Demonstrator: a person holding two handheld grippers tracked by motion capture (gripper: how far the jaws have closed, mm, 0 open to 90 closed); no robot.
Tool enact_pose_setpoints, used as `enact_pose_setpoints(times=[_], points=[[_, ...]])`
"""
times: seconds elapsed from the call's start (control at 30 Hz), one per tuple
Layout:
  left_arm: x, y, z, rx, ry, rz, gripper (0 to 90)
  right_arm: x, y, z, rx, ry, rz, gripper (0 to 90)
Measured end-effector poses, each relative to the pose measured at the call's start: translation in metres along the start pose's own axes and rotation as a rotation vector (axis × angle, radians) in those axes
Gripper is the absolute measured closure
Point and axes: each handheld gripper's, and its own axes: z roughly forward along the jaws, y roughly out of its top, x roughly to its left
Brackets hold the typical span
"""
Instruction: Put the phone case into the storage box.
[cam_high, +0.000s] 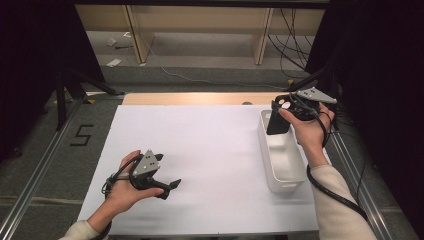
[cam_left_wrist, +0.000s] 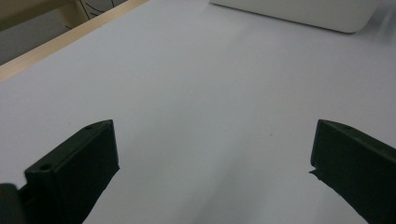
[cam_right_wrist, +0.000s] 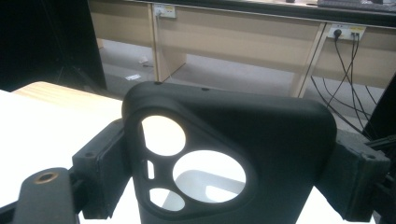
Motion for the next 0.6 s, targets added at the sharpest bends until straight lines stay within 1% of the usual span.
enact_pose_setpoints(times=[0.6], points=[[0.0001, -0.0001, 0.0, -0.002, 0.0, -0.001, 0.3, -0.0016, 0.0001, 0.0071, 0.006, -0.006, -0.008, 16.0]])
